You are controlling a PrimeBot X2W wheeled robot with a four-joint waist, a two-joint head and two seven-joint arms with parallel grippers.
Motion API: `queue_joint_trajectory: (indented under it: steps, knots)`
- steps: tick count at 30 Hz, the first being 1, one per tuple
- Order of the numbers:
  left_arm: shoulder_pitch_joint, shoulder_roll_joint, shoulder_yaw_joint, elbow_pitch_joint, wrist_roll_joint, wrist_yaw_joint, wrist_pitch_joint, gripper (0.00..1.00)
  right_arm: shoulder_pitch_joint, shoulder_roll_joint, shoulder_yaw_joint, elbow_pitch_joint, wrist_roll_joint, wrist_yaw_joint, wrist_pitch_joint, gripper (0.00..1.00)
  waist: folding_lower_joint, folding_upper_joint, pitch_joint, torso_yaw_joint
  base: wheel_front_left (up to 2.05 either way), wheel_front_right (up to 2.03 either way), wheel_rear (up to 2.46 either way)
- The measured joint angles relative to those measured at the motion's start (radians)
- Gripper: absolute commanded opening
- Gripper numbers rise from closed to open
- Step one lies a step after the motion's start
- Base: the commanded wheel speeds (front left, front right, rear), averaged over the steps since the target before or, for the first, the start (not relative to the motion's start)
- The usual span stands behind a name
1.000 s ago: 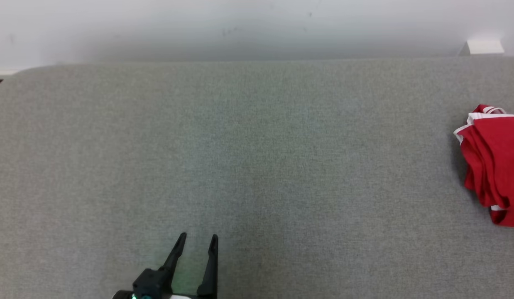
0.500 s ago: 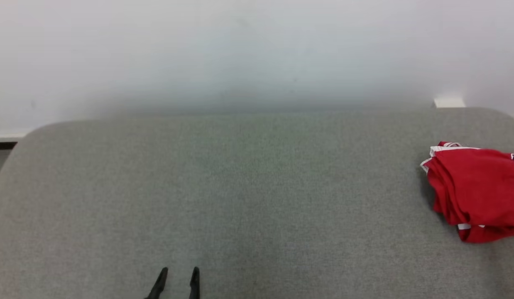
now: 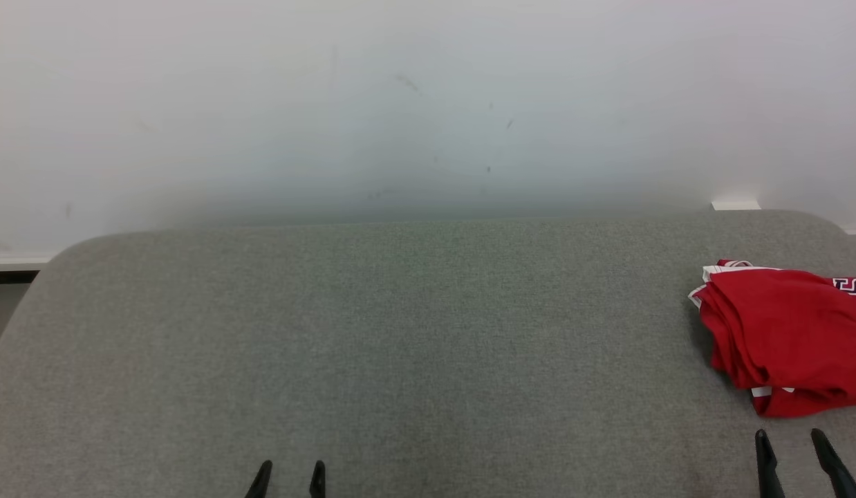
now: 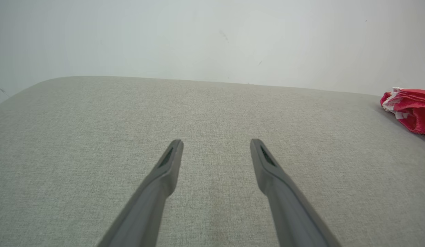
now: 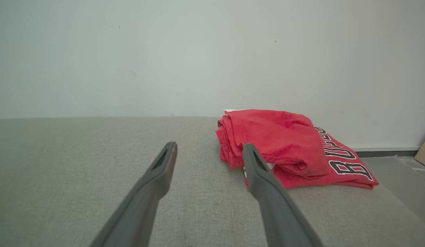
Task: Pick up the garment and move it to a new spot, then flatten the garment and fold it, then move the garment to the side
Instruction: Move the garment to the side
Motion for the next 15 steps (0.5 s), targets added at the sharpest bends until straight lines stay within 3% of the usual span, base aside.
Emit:
queue_joint_trajectory:
  steps: [4, 15]
  knots:
    - [0.008, 0.000, 0.005, -0.002, 0.002, 0.000, 0.000, 1.00, 0.019, 0.049, 0.004, -0.012, -0.027, 0.000, 0.000, 1.00, 0.0000, 0.0000, -0.008, 0.002, 0.00, 0.00, 0.00]
    - [0.019, 0.000, 0.002, -0.004, 0.000, 0.013, 0.000, 1.00, 0.023, 0.074, 0.053, 0.016, -0.043, 0.000, 0.000, 1.00, 0.0000, 0.0000, -0.016, 0.021, 0.00, 0.00, 0.00]
